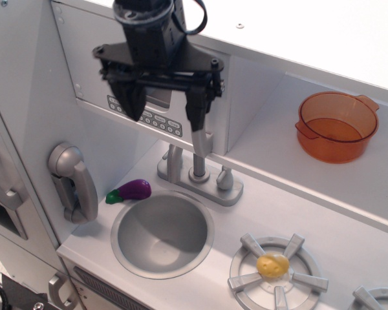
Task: Open microwave
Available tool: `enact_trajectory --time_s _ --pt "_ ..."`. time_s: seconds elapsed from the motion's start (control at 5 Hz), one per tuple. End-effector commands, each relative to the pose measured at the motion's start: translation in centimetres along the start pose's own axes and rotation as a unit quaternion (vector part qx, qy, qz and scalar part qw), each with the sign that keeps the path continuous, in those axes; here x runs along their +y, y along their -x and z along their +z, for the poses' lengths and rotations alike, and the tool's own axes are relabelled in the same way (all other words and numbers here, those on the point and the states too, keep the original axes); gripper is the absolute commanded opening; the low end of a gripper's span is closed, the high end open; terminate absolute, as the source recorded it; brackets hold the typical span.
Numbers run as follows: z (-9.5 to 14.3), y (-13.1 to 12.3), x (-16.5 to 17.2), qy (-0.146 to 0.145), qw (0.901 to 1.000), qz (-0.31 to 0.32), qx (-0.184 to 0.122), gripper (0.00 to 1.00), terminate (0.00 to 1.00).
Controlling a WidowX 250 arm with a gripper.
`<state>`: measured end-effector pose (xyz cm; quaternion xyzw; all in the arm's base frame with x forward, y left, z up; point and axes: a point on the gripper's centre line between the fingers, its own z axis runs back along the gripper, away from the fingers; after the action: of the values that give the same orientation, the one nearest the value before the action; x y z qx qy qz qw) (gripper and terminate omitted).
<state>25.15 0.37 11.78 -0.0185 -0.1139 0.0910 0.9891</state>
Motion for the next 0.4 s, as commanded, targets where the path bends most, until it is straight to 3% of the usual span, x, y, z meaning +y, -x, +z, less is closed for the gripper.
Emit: enact_trajectory --time_s 0.0,0.2 --pt "-0.23 -4.98 0.06 0.002 0.9993 -0.004 -0.037 1.00 0.00" --pt "-0.36 -5.83 -0.25 0.002 0.9990 -0.003 -0.043 1.00 0.00"
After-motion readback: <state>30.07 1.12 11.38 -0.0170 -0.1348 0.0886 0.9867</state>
